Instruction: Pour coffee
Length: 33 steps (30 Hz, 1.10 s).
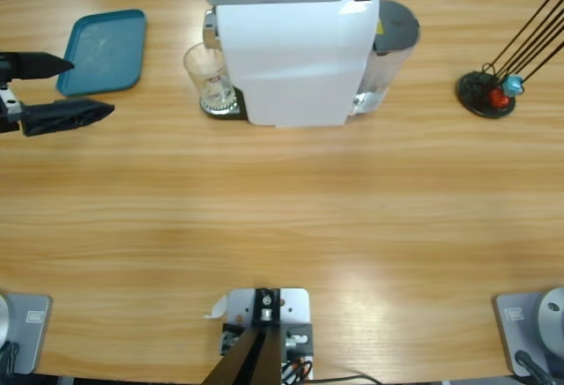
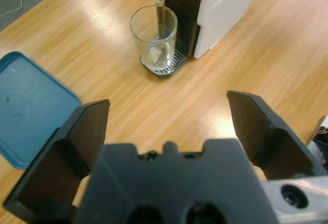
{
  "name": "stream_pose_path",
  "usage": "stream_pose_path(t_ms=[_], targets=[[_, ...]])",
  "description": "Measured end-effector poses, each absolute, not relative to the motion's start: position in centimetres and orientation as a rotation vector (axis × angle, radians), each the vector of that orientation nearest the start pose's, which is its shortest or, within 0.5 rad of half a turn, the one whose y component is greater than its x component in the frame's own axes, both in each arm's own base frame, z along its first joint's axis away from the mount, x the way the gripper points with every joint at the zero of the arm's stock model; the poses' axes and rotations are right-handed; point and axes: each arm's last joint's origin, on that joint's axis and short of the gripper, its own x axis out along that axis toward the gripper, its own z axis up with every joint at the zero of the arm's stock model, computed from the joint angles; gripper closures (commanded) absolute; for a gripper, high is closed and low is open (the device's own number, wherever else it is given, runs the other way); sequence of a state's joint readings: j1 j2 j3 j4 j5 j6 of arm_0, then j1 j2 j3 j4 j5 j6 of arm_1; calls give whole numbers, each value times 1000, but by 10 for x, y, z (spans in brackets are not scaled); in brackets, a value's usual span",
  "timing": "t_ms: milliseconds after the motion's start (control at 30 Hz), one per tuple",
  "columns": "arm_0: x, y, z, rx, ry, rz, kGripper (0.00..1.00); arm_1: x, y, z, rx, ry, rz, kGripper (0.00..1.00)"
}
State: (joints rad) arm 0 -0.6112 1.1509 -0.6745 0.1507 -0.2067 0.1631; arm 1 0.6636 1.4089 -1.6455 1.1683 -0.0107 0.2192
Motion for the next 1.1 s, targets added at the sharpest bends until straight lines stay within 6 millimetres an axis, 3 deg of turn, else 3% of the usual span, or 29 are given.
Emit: stream_pose_path(t_ms=[133, 267, 533, 1100], targets=[[133, -107, 305, 279, 561, -846, 0, 116, 91, 394, -107, 905, 518, 0], [133, -107, 305, 279, 562, -846, 0, 88, 69, 360, -161, 889, 552, 0], [132, -108, 305, 287, 559, -857, 0, 86, 67, 344, -197, 846, 567, 0], [132, -113, 315, 244, 510, -868, 0, 96, 71, 335, -187, 741, 521, 0]])
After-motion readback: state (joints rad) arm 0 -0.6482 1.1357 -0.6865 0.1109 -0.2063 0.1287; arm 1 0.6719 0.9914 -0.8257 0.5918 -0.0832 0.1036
